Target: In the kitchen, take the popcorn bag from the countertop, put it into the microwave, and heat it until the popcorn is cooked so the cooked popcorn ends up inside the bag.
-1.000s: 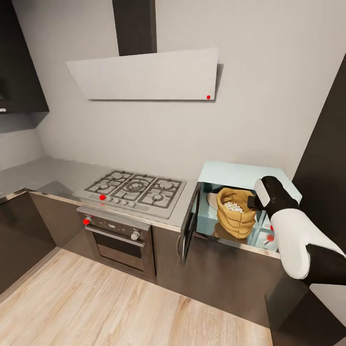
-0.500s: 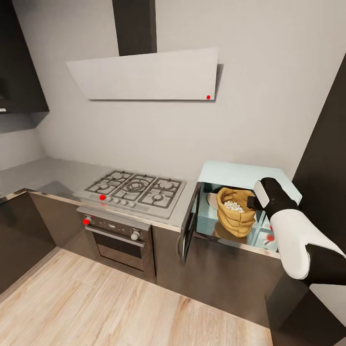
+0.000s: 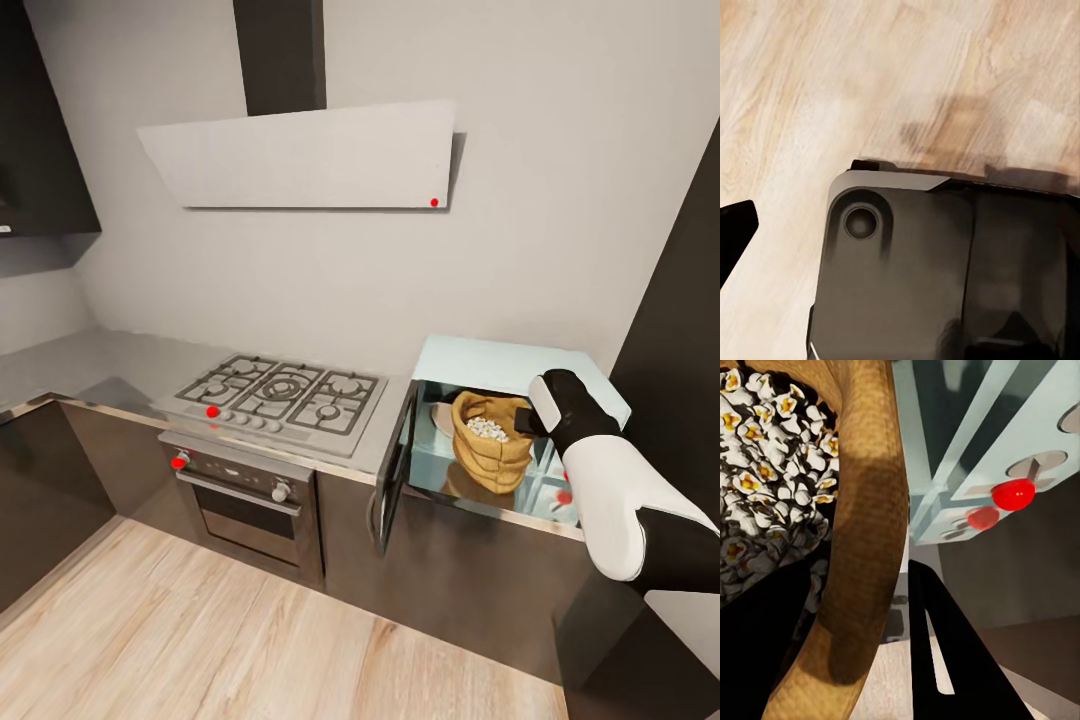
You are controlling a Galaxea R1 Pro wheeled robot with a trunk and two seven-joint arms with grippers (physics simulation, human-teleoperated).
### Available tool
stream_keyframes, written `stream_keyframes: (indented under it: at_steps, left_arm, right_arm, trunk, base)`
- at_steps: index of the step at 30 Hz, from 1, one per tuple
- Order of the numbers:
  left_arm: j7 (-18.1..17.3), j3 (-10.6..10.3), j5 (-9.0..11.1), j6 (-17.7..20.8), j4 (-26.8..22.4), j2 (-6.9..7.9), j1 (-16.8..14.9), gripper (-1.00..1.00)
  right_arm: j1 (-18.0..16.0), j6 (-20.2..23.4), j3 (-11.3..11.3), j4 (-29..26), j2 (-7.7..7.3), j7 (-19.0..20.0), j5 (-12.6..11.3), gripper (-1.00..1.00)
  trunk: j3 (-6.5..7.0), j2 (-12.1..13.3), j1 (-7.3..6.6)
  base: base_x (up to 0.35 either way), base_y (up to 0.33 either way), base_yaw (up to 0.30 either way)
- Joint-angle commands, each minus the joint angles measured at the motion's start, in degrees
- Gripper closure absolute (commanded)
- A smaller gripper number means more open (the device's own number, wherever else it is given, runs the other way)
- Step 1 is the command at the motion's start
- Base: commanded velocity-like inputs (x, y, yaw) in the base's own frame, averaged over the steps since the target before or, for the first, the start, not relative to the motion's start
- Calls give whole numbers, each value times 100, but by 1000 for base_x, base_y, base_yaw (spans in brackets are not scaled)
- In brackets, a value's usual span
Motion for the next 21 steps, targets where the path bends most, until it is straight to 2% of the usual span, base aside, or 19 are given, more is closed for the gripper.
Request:
stream_keyframes:
  at_steps: [1,7,18,21]
  left_arm:
    - [6,23,1,-18,3,-2,-5,-100]
    - [6,26,1,-18,3,0,-5,-100]
    - [6,28,1,-18,3,-3,-5,-100]
    - [6,28,1,-18,3,-2,-5,-100]
  right_arm:
    - [-2,48,-6,290,0,-35,116,100]
    - [-2,42,-4,290,1,-35,116,100]
    - [6,41,-6,290,1,-34,116,100]
    - [6,41,1,290,1,-35,116,100]
  trunk:
    - [-15,-7,6]
    - [-15,-7,6]
    - [-15,-7,6]
    - [-15,-7,6]
  base:
    - [0,0,0]
    - [204,0,0]
    - [20,0,0]
    - [212,0,0]
